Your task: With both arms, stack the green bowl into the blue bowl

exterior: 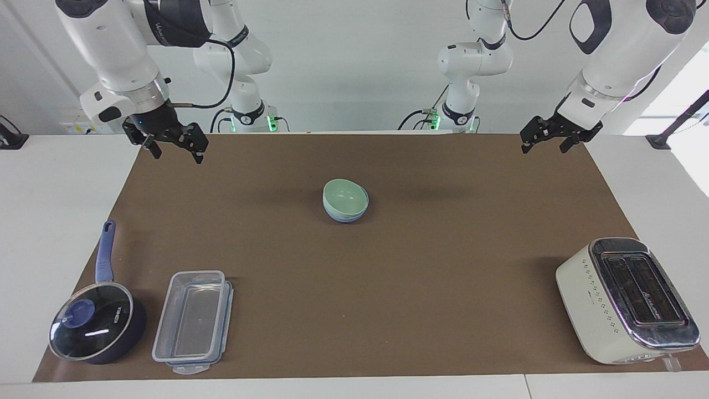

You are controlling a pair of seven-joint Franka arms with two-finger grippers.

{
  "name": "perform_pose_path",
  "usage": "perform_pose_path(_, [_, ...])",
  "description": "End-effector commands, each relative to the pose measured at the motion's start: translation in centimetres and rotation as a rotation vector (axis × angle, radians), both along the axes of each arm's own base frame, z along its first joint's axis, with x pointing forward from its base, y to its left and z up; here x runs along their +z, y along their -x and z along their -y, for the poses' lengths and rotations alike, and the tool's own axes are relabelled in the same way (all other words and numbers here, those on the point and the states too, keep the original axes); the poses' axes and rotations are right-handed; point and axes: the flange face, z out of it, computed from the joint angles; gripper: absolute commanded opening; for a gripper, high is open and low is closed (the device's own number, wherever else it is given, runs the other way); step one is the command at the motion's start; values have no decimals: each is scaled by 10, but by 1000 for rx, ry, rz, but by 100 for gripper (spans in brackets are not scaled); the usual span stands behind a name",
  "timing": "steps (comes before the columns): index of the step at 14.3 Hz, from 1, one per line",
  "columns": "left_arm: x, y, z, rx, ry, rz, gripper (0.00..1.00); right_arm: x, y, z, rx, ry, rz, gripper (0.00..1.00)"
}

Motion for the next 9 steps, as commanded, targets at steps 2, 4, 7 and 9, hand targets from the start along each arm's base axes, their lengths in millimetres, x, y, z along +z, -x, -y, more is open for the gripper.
perform_pose_path(2, [2,-1,-2,-7,-24,13,100,-2,6,-1,9,15,-15,100])
perform_pose_path(4, [2,-1,-3,-5,-24,13,100,0,7,-2,9,6,-10,100])
perform_pose_path(7, [2,-1,-2,-7,-24,13,100,2,8,-1,9,3,-8,100])
perform_pose_path(9, [2,-1,-2,-7,-24,13,100,2,8,-3,13,3,-7,100])
